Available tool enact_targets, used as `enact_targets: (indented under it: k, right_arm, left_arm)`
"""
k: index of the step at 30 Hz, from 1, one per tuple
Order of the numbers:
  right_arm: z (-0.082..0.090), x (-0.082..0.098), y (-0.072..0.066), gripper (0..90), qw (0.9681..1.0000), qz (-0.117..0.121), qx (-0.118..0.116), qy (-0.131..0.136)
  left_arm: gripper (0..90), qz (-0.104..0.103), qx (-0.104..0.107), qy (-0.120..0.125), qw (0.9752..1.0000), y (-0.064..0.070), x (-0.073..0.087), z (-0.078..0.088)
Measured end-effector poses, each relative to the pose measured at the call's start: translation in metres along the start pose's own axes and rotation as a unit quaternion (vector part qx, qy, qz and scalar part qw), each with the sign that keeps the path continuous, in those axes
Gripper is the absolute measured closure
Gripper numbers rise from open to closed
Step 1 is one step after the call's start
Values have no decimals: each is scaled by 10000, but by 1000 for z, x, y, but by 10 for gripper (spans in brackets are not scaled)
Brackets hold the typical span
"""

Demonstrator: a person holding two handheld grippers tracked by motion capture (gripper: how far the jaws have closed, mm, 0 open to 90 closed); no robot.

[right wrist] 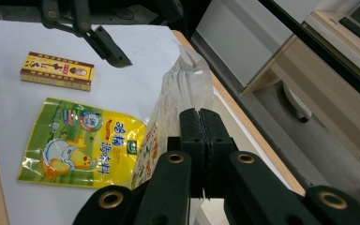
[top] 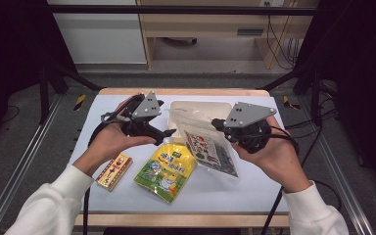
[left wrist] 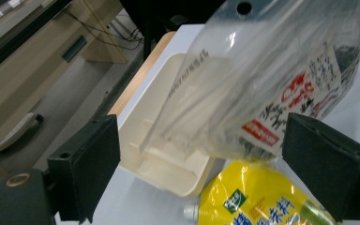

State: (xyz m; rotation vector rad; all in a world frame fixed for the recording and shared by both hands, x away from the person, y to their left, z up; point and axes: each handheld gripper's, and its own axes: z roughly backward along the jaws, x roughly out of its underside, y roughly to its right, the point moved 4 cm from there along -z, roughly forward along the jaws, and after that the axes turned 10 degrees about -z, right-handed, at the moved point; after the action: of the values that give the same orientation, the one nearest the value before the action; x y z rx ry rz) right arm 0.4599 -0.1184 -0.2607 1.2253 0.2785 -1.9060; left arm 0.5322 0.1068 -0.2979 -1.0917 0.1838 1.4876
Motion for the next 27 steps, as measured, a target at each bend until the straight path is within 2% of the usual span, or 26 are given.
enact_targets:
  k: [6,8,9,10,11,13,14,15,17,18,19,20,23,27]
  right_arm:
    - [-4,-2,0,895,9999,8,-132,14]
    - [-4,-2,0,895,9999,0,-144,-5]
    - [-4,-2,0,895,9999,-22,-138,3]
    - [-4,-2,1,895,9999,-34,-140,2]
    - [-4,-2,2,895,9999,-55,-145,-8]
    - [-4,-1,2,895,9999,-62,-142,-19]
    - [-4,0,3,894,9999,-57,-133,-22]
    - [-3,1,4,894,9999,-105,-117,-23]
    - [-2,2,4,893,9998,-124,-120,-28]
    - [-1,3,5,893,9998,-159,-117,-31]
    - [-1,3,5,893,9998,-159,-117,-31]
    - [-1,4,6,892,9998,-185,-106,-57]
    - [2,6,6,891,9997,-197,-112,-98]
    - [6,7,7,890,9996,-213,-104,-156]
  left_arm:
    - [115,74,201,84,9997,-5,-6,-16]
    - [142,128,357,149,9992,-4,-8,-22]
    - [148,53,496,52,9987,0,-9,-29]
    - [155,53,496,52,9987,0,-9,-29]
    - [197,-2,569,-20,9984,2,-9,-32]
    - [209,-133,590,-123,9981,5,-9,-36]
    - [240,-148,597,-188,9979,5,-9,-37]
    - [317,-120,630,-217,9977,7,-8,-38]
    - [375,-103,652,-220,9976,8,-7,-39]
    - [415,-161,753,-249,9967,11,-5,-41]
    - [452,-161,753,-249,9967,11,-5,-41]
    - [501,-222,875,-304,9955,16,-3,-42]
    - [645,-175,973,-296,9947,20,-1,-40]
    - [731,-99,1055,-210,9942,24,-2,-35]
